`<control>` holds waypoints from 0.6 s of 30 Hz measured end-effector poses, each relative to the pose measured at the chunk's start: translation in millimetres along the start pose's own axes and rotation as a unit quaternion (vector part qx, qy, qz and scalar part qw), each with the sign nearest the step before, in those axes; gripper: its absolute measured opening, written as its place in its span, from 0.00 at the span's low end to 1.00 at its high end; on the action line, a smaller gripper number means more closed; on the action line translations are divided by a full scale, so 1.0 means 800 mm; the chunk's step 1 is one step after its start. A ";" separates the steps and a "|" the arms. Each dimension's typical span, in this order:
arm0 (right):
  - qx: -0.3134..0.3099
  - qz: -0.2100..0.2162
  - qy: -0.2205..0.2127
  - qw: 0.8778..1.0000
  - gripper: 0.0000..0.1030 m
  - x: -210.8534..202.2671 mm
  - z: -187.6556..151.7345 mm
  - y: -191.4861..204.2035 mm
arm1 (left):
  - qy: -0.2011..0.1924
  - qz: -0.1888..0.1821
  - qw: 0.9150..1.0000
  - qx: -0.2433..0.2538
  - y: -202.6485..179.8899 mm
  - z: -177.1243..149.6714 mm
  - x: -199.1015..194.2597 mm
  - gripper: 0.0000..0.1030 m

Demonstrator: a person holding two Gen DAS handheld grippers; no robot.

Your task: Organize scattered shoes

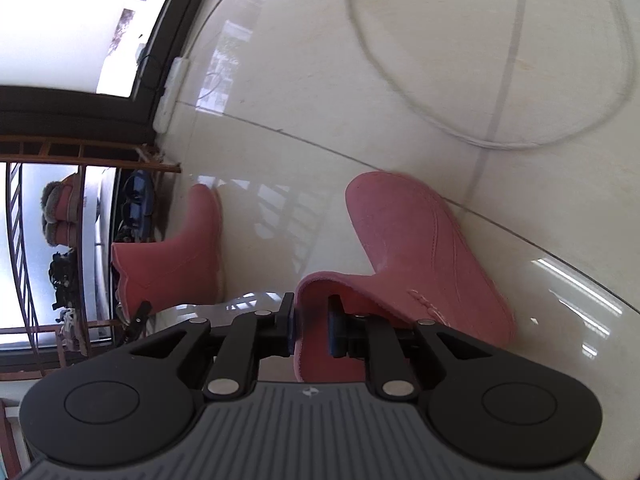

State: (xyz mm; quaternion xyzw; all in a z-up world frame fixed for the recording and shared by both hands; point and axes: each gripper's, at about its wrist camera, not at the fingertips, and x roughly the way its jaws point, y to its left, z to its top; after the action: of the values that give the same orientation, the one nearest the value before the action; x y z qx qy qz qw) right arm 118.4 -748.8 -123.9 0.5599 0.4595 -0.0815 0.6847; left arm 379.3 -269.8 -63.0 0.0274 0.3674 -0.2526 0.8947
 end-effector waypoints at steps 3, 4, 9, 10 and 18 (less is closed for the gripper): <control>0.022 0.029 0.011 0.999 0.18 0.039 0.015 0.031 | 0.000 0.000 1.000 -0.001 0.001 -0.001 -0.001 0.71; 0.024 0.038 0.015 0.999 0.19 0.052 0.018 0.042 | 0.000 0.000 1.000 -0.001 0.001 -0.001 -0.001 0.71; 0.014 0.074 0.033 0.997 0.19 0.114 0.030 0.102 | 0.001 0.000 1.000 -0.002 0.001 -0.002 -0.004 0.71; 0.011 0.082 0.037 0.996 0.19 0.125 0.033 0.113 | 0.002 -0.001 1.000 -0.003 0.001 -0.003 -0.004 0.71; -0.007 0.132 0.050 0.990 0.18 0.191 0.047 0.176 | 0.010 -0.004 1.000 -0.001 0.001 -0.009 -0.009 0.71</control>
State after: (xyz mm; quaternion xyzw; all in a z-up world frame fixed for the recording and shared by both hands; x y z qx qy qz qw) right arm 312.9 -668.3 -138.5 0.6141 0.4155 0.0414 0.6697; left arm 370.9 -264.6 -63.3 0.0281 0.3764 -0.2553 0.8901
